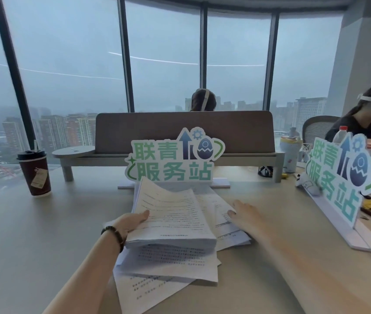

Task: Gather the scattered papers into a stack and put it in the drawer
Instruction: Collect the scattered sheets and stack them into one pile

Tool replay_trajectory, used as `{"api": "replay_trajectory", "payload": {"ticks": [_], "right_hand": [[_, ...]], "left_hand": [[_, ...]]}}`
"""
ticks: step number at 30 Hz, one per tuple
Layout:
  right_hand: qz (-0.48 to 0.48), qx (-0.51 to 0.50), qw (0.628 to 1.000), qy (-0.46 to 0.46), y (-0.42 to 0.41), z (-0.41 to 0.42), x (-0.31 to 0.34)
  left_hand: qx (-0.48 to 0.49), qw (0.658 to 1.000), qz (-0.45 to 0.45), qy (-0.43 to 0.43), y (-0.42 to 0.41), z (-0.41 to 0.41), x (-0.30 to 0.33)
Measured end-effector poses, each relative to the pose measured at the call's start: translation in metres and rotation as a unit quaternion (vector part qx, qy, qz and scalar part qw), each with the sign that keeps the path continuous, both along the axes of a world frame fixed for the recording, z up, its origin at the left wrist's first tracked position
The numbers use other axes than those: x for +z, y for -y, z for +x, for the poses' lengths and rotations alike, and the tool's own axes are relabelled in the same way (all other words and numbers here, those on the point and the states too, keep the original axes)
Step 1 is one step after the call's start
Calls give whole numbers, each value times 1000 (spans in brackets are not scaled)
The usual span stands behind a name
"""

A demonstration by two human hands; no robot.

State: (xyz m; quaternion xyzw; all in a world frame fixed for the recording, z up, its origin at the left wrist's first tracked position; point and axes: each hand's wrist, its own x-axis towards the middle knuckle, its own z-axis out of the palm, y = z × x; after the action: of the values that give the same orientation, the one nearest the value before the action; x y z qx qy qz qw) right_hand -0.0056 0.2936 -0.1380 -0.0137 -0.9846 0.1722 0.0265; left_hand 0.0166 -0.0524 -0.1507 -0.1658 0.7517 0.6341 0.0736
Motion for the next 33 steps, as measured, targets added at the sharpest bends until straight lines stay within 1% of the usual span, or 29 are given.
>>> {"api": "replay_trajectory", "payload": {"ticks": [1, 3, 8, 9, 13, 16, 19, 21, 24, 28, 33], "right_hand": [[-14, 10, 1000, -12, 2, 2, 3], [-73, 16, 997, -19, 4, 3, 7], [-202, -11, 979, 16, 1, 6, 14], [-215, -12, 976, 30, 1, 8, 17], [-213, -17, 974, 70, -2, 8, 23], [-267, -31, 960, 74, 1, 6, 22], [-228, -36, 972, 36, -1, 0, 15], [-209, -43, 977, 22, -5, -2, 11], [-228, -38, 972, 46, -8, -2, 10], [-265, -27, 960, 90, -6, 1, 12], [-235, -16, 969, 74, -3, 1, 15]], "left_hand": [[-1, 1000, -2, -3, -3, 0, -1], [5, 1000, -11, -19, -12, 2, 1], [-6, 1000, -4, -25, -21, 4, 6], [-11, 1000, -5, -24, -19, 3, 8], [-16, 999, 18, -32, -5, 4, 18], [-3, 999, 31, -42, 7, 5, 19], [14, 997, 51, -48, 16, 3, 16], [35, 997, 46, -49, 17, 8, 18], [70, 996, 42, -41, 25, 6, 11], [88, 995, 43, -29, 24, 5, 4], [80, 994, 58, -45, 5, 2, 0]]}}
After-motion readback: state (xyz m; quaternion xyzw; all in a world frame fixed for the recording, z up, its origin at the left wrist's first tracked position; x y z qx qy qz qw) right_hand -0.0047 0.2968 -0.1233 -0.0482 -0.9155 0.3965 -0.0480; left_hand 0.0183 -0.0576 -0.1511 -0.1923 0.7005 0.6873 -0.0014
